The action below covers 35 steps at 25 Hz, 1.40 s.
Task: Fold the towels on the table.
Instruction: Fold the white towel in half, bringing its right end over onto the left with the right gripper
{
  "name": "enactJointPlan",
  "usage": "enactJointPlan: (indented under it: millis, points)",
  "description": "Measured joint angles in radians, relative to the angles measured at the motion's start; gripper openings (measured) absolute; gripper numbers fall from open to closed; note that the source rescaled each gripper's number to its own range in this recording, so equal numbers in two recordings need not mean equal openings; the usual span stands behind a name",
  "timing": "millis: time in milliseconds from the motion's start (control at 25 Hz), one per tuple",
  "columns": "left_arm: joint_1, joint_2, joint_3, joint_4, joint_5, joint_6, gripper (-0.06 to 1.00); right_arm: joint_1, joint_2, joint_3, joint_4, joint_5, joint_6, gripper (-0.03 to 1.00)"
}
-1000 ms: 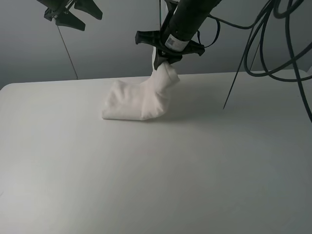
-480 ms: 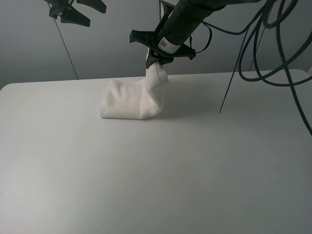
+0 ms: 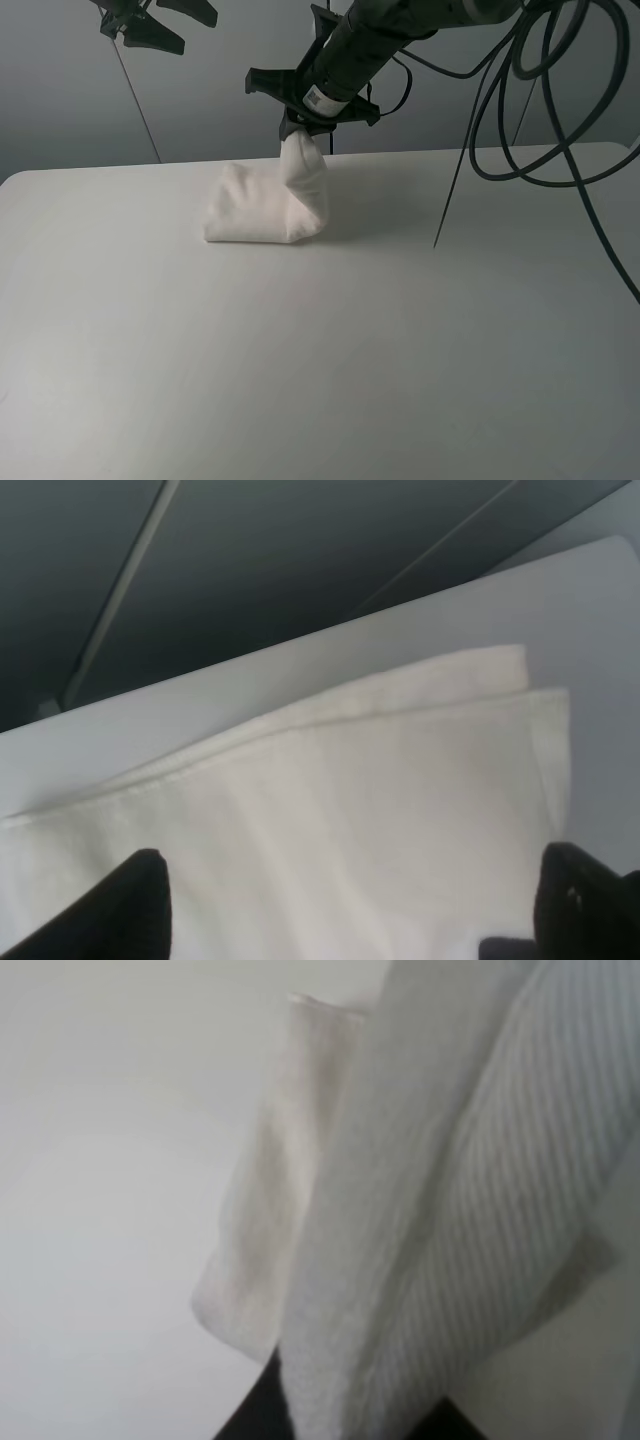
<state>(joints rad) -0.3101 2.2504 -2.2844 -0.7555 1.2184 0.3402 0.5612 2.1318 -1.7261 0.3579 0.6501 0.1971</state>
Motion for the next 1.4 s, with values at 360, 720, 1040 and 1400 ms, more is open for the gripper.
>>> enactJointPlan:
  millis: [360, 720, 1040, 1400]
  points:
    - [0.0, 0.0, 0.0, -0.105, 0.0, 0.019, 0.94, 0.045, 0.065, 0.0, 0.025, -0.078, 0.0, 0.15]
    - [0.0, 0.0, 0.0, -0.118, 0.0, 0.021, 0.94, 0.045, 0.12, 0.0, 0.036, -0.156, 0.0, 0.15]
    - [0.0, 0.0, 0.0, -0.118, 0.0, 0.025, 0.94, 0.045, 0.147, 0.0, 0.187, -0.2, -0.102, 0.83]
    - [0.0, 0.0, 0.0, -0.118, 0.0, 0.027, 0.94, 0.045, 0.147, 0.0, 0.262, -0.201, -0.184, 1.0]
